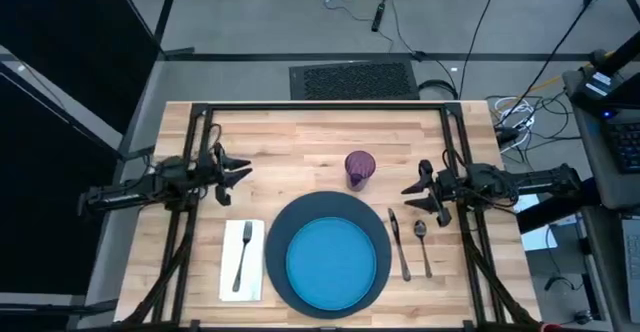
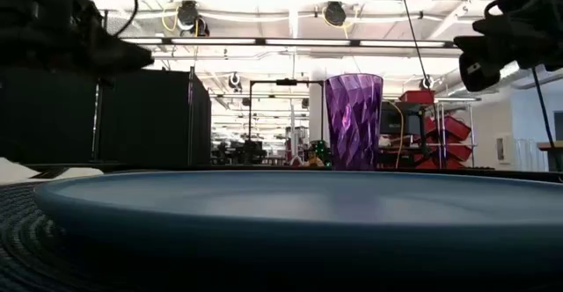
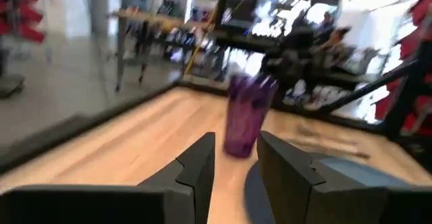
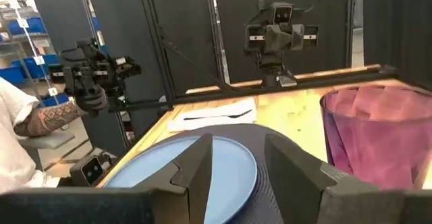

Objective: Set table place
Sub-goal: Return to Home Position

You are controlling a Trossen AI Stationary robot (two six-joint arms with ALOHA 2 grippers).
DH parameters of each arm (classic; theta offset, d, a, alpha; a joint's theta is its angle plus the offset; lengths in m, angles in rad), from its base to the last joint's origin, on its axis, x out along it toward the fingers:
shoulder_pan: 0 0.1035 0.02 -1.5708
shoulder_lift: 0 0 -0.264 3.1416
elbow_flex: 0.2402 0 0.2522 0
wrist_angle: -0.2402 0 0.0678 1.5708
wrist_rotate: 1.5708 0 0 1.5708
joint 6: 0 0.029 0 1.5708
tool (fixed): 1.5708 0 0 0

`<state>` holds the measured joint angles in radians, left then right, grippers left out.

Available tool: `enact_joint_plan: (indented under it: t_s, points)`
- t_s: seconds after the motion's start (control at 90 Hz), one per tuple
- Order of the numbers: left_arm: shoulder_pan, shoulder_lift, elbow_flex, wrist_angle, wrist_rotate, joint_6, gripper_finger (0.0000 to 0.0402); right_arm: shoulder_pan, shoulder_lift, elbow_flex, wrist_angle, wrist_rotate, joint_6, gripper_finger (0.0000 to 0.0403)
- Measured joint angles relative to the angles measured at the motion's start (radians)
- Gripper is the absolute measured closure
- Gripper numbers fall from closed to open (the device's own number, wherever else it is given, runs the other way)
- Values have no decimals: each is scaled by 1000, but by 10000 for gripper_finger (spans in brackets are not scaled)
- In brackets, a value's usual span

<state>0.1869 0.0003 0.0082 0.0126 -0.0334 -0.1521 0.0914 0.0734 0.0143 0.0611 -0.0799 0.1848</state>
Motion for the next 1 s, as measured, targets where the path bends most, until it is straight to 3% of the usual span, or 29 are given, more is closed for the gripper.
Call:
enact_joint_plan:
  t_s: [0.3,0.433,0.533,0.678,0.811,1.0]
  points:
    - [-4,7,0,-5,26,38,304,0,5,0,-38,11,-58,280]
    - [-4,17,0,-5,29,38,304,0,6,0,-43,127,-111,280]
    - [-4,31,0,-6,29,38,304,-1,6,0,-33,178,-245,280]
    - [-4,57,0,-6,29,37,304,0,6,0,-33,175,-166,280]
    - [-4,72,0,-6,29,36,304,5,14,2,-57,54,-127,280]
    - [-4,74,0,-6,29,29,304,11,51,2,-57,56,-127,280]
